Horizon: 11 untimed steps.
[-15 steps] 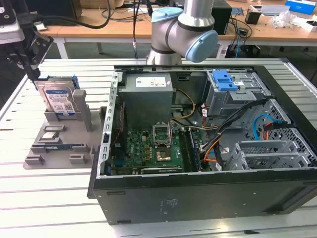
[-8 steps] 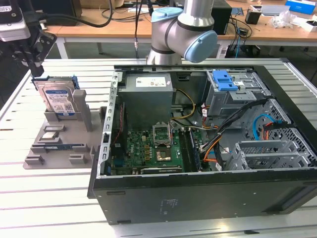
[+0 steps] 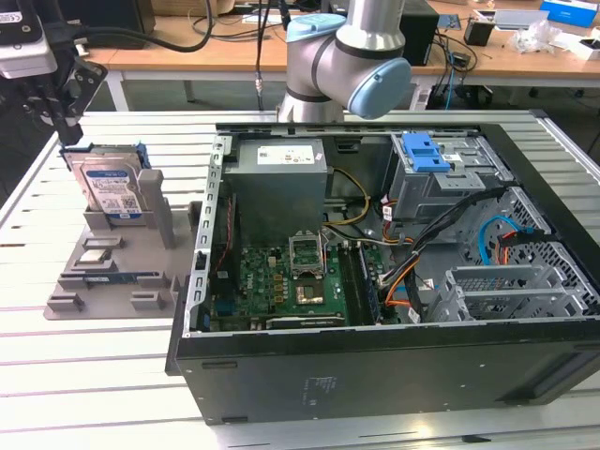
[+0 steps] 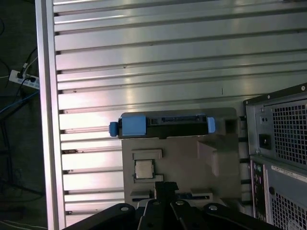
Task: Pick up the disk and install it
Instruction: 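Reach for the disk, then pick up the disk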
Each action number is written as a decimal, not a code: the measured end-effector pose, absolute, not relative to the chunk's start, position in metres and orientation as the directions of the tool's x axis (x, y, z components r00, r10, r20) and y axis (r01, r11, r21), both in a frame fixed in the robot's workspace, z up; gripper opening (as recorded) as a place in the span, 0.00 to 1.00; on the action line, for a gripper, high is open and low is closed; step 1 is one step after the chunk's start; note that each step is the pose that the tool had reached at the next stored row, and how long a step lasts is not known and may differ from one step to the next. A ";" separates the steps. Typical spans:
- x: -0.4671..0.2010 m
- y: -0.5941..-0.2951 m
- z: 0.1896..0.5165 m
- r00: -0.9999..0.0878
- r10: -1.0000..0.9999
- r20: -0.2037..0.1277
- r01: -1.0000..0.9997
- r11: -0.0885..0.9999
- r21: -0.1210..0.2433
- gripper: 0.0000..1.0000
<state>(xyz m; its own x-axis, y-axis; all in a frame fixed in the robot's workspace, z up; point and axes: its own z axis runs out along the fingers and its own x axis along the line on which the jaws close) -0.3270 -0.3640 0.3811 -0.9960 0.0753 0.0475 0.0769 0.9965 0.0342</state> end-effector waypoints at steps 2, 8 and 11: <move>-0.327 -0.364 0.381 -0.996 0.075 0.047 0.077 0.996 0.034 0.11; -0.327 -0.364 0.381 -0.996 0.075 0.047 0.077 0.996 0.034 0.11; -0.327 -0.364 0.381 -0.996 0.075 0.047 0.077 0.996 0.034 0.11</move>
